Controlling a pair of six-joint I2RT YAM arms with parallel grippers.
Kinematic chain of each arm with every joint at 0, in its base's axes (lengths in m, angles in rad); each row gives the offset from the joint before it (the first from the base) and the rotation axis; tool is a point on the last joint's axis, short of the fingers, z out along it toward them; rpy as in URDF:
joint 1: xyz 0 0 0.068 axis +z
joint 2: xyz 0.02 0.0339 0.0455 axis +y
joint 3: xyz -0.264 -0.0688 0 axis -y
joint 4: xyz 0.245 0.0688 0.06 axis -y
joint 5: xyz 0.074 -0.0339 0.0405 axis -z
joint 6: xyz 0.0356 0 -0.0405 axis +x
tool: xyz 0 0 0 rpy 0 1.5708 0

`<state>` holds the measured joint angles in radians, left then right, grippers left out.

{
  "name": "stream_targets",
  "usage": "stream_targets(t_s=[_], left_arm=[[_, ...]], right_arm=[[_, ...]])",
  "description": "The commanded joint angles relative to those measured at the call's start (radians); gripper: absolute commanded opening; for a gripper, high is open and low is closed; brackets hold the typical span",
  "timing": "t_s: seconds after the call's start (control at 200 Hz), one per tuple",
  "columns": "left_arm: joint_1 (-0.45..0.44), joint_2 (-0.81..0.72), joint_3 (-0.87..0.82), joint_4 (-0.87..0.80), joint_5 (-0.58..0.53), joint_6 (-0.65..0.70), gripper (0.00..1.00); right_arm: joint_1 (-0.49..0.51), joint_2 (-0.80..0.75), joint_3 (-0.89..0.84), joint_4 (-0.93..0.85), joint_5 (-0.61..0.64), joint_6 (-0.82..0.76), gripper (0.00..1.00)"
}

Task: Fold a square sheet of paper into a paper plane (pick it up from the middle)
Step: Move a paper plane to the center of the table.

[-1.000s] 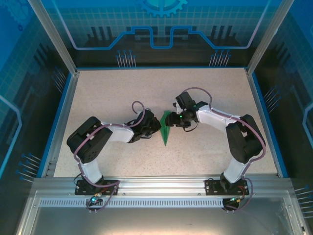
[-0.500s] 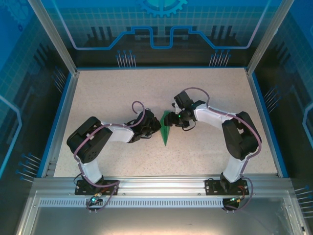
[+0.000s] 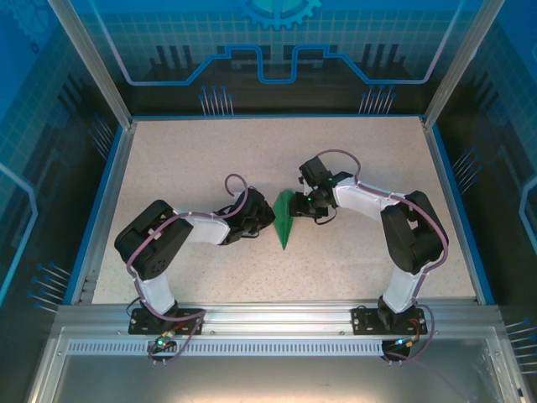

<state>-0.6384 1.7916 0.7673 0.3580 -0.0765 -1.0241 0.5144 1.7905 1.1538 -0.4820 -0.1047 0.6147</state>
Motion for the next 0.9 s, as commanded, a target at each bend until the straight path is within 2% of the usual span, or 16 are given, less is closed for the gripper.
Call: stream_targets(t_s=[0.0,0.11,0.215,0.3,0.445,0.59,0.73,0.895], left_arm=[[0.007,-0.021,-0.021,-0.029,-0.035,-0.028,0.00],[0.007,-0.019,-0.025,-0.030,-0.036,-0.033,0.00],[0.007,-0.015,-0.028,-0.030,-0.034,-0.038,0.00],[0.007,-0.012,-0.028,-0.034,-0.032,-0.040,0.00],[0.008,-0.022,-0.023,-0.056,-0.035,-0.030,0.10],[0.007,-0.072,0.015,-0.136,-0.031,0.035,0.24],[0.004,-0.140,0.066,-0.240,-0.030,0.121,0.39],[-0.006,-0.195,0.127,-0.346,-0.038,0.214,0.52]], right_arm=[[-0.012,0.021,-0.006,-0.024,0.014,0.013,0.33],[-0.017,0.034,-0.012,-0.009,-0.013,0.013,0.25],[-0.032,0.042,-0.030,0.043,-0.086,0.018,0.24],[-0.046,0.047,-0.048,0.093,-0.147,0.028,0.18],[-0.063,0.044,-0.072,0.150,-0.200,0.030,0.08],[-0.064,0.005,-0.083,0.148,-0.191,0.012,0.00],[-0.063,-0.033,-0.068,0.099,-0.159,-0.026,0.00],[-0.057,-0.056,-0.043,0.041,-0.126,-0.060,0.00]])
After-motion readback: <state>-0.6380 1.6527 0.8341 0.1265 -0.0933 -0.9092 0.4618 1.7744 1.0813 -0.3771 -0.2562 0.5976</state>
